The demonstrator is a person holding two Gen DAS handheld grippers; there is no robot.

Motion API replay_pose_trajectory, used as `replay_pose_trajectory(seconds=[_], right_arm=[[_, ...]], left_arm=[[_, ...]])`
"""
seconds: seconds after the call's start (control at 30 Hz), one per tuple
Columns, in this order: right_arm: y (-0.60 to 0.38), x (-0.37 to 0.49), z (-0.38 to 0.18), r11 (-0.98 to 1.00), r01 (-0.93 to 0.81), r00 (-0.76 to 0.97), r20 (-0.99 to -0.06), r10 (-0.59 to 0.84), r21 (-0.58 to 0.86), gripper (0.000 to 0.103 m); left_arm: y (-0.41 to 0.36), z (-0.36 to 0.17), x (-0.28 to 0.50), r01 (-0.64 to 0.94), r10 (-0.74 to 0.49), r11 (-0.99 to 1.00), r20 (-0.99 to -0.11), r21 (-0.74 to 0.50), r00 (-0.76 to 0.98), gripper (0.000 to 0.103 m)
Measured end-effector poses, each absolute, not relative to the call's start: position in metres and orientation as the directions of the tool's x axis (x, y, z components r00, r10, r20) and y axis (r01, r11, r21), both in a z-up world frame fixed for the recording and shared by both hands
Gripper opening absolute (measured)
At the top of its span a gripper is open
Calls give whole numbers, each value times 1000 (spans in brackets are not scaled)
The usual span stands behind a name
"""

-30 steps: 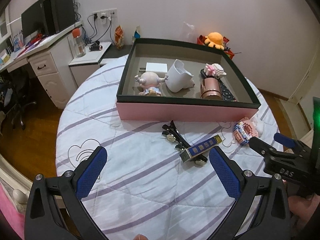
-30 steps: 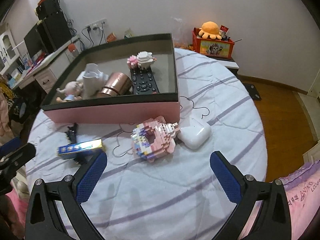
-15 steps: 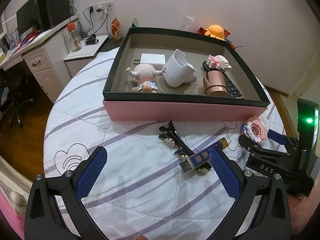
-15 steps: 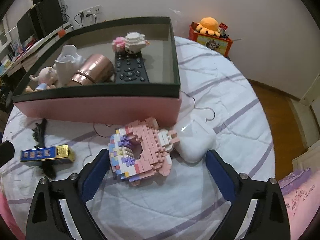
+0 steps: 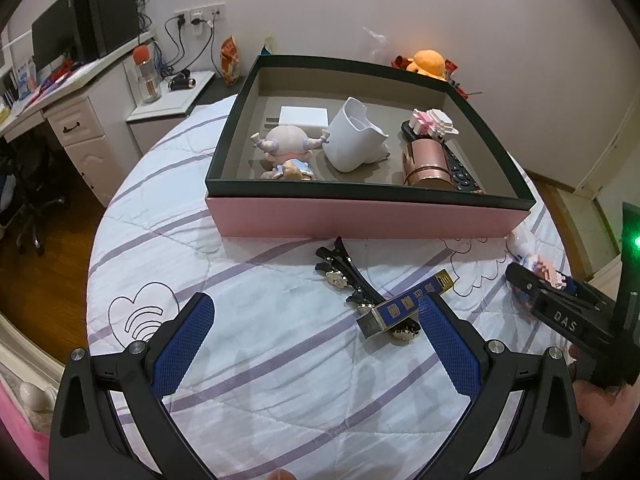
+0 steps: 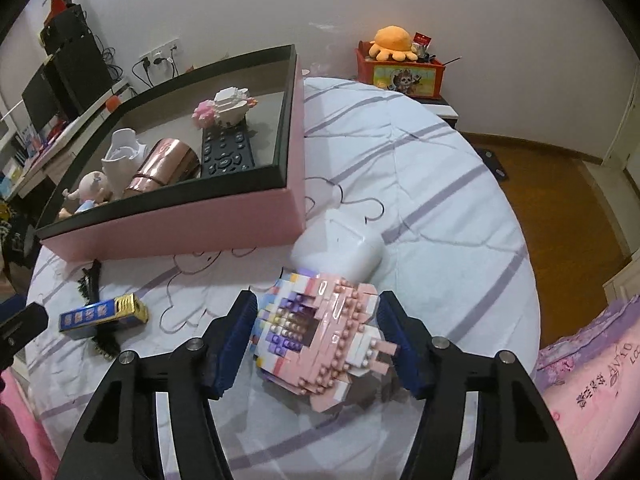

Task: Organize rigid objects
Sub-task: 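Move the right gripper to the pink brick ring and grasp it, then carry the pink brick ring into the box and open the right gripper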

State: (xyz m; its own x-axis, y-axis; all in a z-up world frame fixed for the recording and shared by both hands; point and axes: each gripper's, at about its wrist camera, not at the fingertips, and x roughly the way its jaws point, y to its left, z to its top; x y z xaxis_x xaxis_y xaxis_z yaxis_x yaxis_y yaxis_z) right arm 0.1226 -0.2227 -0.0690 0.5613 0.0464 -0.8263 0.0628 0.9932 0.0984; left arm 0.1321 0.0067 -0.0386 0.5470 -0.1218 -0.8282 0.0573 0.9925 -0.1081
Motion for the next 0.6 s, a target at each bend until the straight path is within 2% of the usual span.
replay_pose_trajectory(seconds=[0.1, 0.27, 0.6], right_arm=[[-224, 120, -68, 992, 64, 561, -826, 57, 113, 60], [-226, 119, -68, 992, 56, 555, -829, 66, 117, 60], [-210, 114, -77, 999, 30, 540, -842, 4, 24, 64]], left_arm=[[7, -38, 131, 56, -124, 992, -828, -111, 547, 103], [4, -38, 129, 64, -128, 992, -826, -111, 549, 103], [4, -36, 125, 67, -125, 992, -825, -106, 550, 103]])
